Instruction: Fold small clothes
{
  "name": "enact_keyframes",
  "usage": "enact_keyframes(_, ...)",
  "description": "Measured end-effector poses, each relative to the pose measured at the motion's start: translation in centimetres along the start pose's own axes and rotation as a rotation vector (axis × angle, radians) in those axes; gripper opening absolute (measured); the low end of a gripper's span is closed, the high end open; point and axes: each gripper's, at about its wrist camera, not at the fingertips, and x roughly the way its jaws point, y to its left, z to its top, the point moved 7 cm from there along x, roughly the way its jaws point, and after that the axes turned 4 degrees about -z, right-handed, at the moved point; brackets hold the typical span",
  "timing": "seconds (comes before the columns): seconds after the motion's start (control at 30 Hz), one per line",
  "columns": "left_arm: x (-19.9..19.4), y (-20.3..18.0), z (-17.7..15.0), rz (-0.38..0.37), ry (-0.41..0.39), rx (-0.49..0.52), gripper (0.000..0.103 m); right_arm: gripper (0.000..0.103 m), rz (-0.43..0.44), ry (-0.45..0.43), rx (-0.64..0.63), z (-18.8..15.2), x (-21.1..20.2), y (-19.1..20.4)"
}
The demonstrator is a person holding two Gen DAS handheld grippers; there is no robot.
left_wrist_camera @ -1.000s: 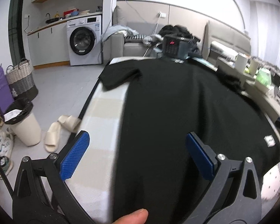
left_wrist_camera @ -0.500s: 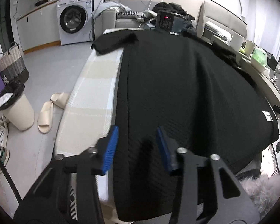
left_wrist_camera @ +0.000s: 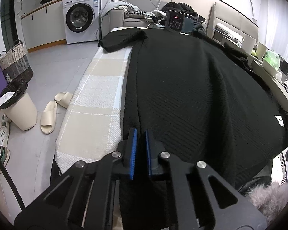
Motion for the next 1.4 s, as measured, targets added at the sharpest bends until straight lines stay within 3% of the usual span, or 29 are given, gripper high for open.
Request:
enact_keyframes(0.2, -0.1, -0.8, -0.2, -0.023, 0.001, 0.026, 0.007, 0.002, -0.129, 0.025, 0.013, 0.1, -0.6, -3.2)
enact_keyframes(0.3, -0.2, -0.9, -0.1, -0.024, 0.006, 0.037, 0.007, 0.003, -0.146, 0.025, -0.007, 0.1, -0.7, -2.9)
enact_keyframes(0.47, -0.3, -0.6, 0.4, -0.038, -0.007, 0.002, 0.008, 0.022, -0.094, 0.002, 0.060, 1.3, -1.8, -2.5)
enact_keyframes(0.5, -0.3, -0.7, 0.6, -0.041, -0.011, 0.001, 0.012, 0.030, -0.070, -0.015, 0.077, 1.9, -2.2, -2.2)
enact_keyframes(0.63, 0.2, -1.4, 3.5, -0.050, -0.054, -0.014, 0.052, 0.050, 0.023, -0.070, 0.134, 5.0, -3.1, -0.1)
enact_keyframes(0.73, 0.3, -2.3, 6.8, -0.062, -0.101, -0.045, 0.068, 0.069, 0.073, -0.120, 0.171, 7.7, -3.1, 1.7)
enact_keyframes(0.77, 0.4, -2.7, 8.0, -0.069, -0.116, -0.046, 0.079, 0.069, 0.087, -0.138, 0.187, 8.8, -3.0, 2.2)
enact_keyframes(0.87, 0.6, -3.7, 11.3, -0.074, -0.172, -0.041, 0.092, 0.079, 0.118, -0.169, 0.217, 11.6, -2.4, 3.4)
enact_keyframes(0.93, 1.1, -4.3, 13.2, -0.076, -0.196, -0.039, 0.102, 0.080, 0.120, -0.174, 0.237, 13.4, -1.4, 3.7)
enact_keyframes(1.2, 4.9, -6.5, 18.0, -0.103, -0.182, -0.037, 0.102, 0.079, 0.151, -0.111, 0.468, 18.4, 5.2, 0.5)
enact_keyframes(1.4, 9.2, -9.1, 21.2, -0.121, -0.138, 0.002, 0.102, 0.072, 0.131, -0.087, 0.442, 21.2, 9.4, 0.4)
